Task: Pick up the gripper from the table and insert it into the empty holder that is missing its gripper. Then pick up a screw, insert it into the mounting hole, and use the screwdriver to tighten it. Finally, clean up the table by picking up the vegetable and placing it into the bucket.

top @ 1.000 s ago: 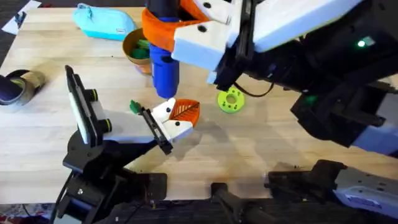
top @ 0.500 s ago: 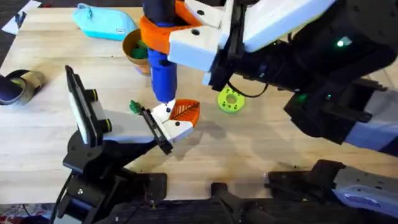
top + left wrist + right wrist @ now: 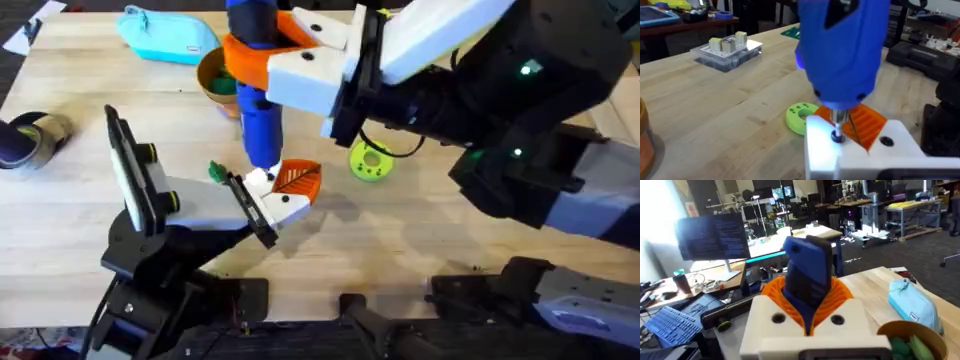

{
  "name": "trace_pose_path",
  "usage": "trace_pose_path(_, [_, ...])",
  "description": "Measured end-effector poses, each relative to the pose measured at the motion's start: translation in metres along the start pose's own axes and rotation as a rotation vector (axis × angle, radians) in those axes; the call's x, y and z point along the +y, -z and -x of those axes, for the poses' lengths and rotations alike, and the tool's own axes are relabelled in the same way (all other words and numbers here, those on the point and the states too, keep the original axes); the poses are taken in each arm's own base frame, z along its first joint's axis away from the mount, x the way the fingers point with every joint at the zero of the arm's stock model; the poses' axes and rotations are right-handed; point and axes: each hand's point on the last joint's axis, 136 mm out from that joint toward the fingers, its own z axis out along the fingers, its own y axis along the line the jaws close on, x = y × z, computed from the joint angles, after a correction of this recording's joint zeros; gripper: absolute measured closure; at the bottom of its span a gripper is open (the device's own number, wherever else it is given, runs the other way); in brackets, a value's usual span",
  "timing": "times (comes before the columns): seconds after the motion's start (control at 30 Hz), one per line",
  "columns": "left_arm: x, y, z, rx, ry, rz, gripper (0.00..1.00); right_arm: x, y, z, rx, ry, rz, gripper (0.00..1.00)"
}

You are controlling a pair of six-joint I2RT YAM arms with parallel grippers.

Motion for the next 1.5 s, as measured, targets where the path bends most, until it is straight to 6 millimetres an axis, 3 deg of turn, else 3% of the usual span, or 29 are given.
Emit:
trace_pose_path(0.37, [0.000,0.000,0.000,0.000,0.000,0.000,0.984,-0.002,0.000,-0.008,0.033,-0.023,-0.010,0.977])
trace_pose_path(0.67, [0.000,0.000,0.000,0.000,0.000,0.000,0.984,0.001,0.001,0.007,-0.027,-0.003,0.004,0.977])
trace_pose_path(1.5, [0.000,0.000,0.000,0.000,0.000,0.000,0.984,-0.008,0.006,0.005,-0.005,-0.030,0.013,0.977])
